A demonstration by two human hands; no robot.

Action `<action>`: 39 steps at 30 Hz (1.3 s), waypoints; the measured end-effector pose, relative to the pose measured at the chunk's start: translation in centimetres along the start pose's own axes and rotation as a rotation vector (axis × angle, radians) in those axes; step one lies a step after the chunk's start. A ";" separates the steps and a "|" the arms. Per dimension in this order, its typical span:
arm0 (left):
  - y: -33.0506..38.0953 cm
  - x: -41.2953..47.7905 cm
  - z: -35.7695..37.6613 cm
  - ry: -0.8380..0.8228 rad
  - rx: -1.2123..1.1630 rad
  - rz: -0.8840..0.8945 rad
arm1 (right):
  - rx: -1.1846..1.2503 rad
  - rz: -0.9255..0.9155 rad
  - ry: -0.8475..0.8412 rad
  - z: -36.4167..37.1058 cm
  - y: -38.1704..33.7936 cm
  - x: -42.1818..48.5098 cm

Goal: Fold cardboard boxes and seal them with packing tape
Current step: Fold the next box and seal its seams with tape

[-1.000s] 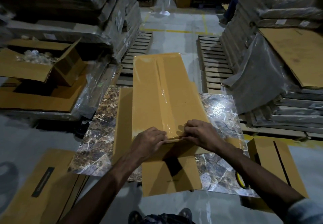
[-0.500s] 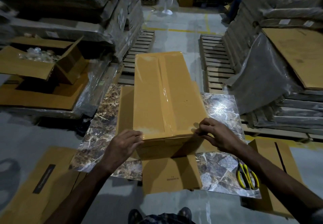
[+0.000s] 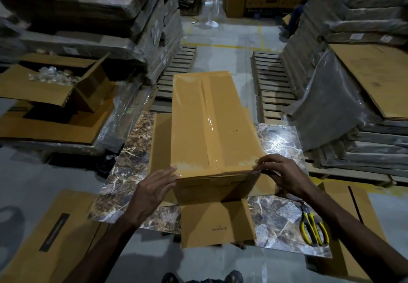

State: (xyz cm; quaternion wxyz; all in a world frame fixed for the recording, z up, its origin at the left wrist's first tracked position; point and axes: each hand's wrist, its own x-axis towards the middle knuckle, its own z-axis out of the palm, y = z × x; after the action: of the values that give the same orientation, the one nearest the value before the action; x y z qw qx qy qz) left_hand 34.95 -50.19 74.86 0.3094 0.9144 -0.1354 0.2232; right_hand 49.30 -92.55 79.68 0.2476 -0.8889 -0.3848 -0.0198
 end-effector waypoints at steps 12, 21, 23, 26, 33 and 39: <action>2.1 8.0 1.7 -0.030 -0.493 -0.955 | 0.552 0.686 0.138 1.9 -1.3 7.2; 1.1 11.2 3.5 -0.027 -0.871 -1.158 | 0.886 0.879 0.030 4.9 1.1 9.7; 1.3 11.1 3.5 -0.041 -0.891 -1.175 | 0.933 0.876 -0.004 4.8 1.2 9.8; 1.4 10.8 3.4 -0.039 -0.925 -1.206 | 0.943 0.866 -0.040 4.7 1.1 9.5; 0.0 9.3 2.0 -0.089 -0.799 -1.250 | 0.671 1.004 -0.274 3.3 0.1 11.5; -0.8 14.0 -0.5 -0.177 -0.744 -1.214 | 0.852 1.047 -0.178 4.0 -0.6 14.4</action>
State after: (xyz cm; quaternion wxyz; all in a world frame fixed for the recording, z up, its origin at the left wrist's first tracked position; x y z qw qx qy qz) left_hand 47.18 -50.85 81.70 0.6579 0.6771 0.3055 -0.1242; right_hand 58.41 -80.66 79.70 0.5205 -0.7811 0.1032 0.3292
